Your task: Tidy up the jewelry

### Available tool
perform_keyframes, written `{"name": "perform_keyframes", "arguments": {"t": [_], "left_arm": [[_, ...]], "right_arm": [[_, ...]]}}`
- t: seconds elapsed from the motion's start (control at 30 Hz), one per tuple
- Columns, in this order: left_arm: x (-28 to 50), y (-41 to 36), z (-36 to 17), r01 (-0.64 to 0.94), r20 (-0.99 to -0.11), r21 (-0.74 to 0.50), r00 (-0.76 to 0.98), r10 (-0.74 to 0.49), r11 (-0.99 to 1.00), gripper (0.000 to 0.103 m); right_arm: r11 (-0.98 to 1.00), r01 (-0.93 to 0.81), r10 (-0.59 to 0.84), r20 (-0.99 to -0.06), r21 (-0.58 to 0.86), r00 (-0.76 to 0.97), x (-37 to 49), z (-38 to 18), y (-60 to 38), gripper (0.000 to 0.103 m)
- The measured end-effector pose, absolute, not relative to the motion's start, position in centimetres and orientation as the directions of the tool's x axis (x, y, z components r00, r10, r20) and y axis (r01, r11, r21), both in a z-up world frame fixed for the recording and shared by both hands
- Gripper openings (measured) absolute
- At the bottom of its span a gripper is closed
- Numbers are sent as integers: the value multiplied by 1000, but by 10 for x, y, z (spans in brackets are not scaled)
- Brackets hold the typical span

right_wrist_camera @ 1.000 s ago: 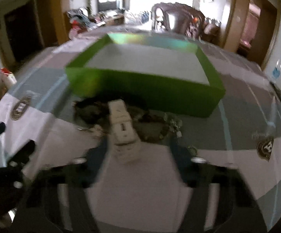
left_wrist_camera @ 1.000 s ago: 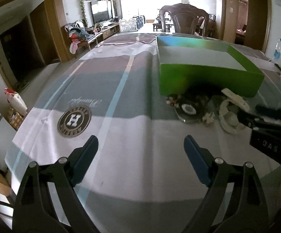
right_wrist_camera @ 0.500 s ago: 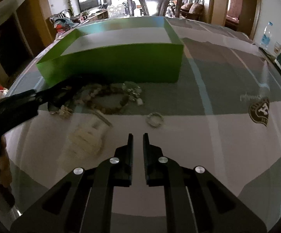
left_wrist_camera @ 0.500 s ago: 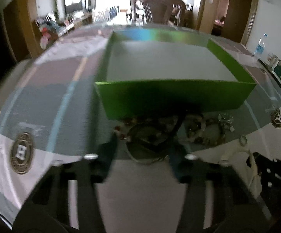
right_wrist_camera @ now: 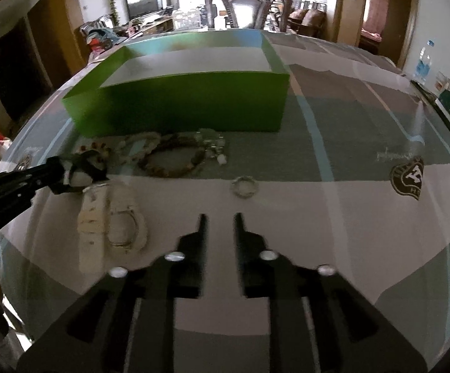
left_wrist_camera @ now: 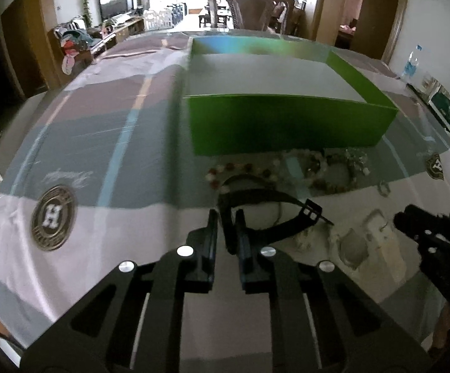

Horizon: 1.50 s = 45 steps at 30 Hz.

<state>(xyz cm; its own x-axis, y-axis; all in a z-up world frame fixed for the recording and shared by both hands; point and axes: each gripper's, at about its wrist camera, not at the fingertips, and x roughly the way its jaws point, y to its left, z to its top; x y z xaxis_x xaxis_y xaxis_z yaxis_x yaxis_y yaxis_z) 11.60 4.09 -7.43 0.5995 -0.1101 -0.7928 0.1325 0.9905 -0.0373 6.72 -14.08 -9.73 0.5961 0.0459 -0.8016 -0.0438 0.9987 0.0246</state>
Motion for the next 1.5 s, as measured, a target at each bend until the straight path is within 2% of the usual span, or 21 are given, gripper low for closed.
{"name": "perform_keyframes", "arguments": {"t": [0.07, 0.2, 0.3, 0.37, 0.5, 0.57, 0.63, 0.77, 1.07, 1.37, 1.5], "left_arm": [[107, 52, -70, 117, -785, -39, 611, -103, 992, 12], [100, 67, -69, 70, -773, -4, 633, -48, 998, 14], [101, 74, -73, 54, -781, -10, 623, -41, 999, 27], [100, 78, -76, 39, -781, -4, 623, -28, 999, 39], [97, 84, -80, 29, -786, -16, 618, -30, 999, 45], [96, 86, -82, 24, -784, -10, 620, -23, 1000, 53], [96, 87, -82, 19, -783, -6, 621, -16, 1000, 54], [95, 86, -83, 13, -784, -13, 621, -18, 1000, 56], [92, 81, -85, 19, -785, -8, 620, -18, 1000, 62], [93, 76, -87, 28, -786, -4, 618, -21, 1000, 69], [93, 74, -89, 32, -790, -7, 612, -25, 999, 69]], "right_arm": [[997, -72, 53, -792, 11, 608, 65, -95, -131, 52], [987, -160, 100, -777, -1, 622, 61, -89, -106, 66], [980, -196, 104, -773, -28, 625, 60, -89, -92, 70], [975, -217, 105, -779, -42, 618, 62, -92, -84, 70], [989, -127, 19, -791, -74, 612, 70, -100, -93, 70], [997, -78, 23, -802, -29, 597, 75, -103, -112, 70], [998, -55, 29, -804, -5, 594, 75, -102, -123, 70], [998, -15, -34, -799, -54, 600, 72, -103, -132, 71], [994, 107, -58, -840, 0, 539, 53, -125, -185, 75], [997, 14, 46, -775, 70, 630, 33, -94, -174, 78], [998, -36, 67, -776, 57, 627, 48, -94, -155, 79]]}}
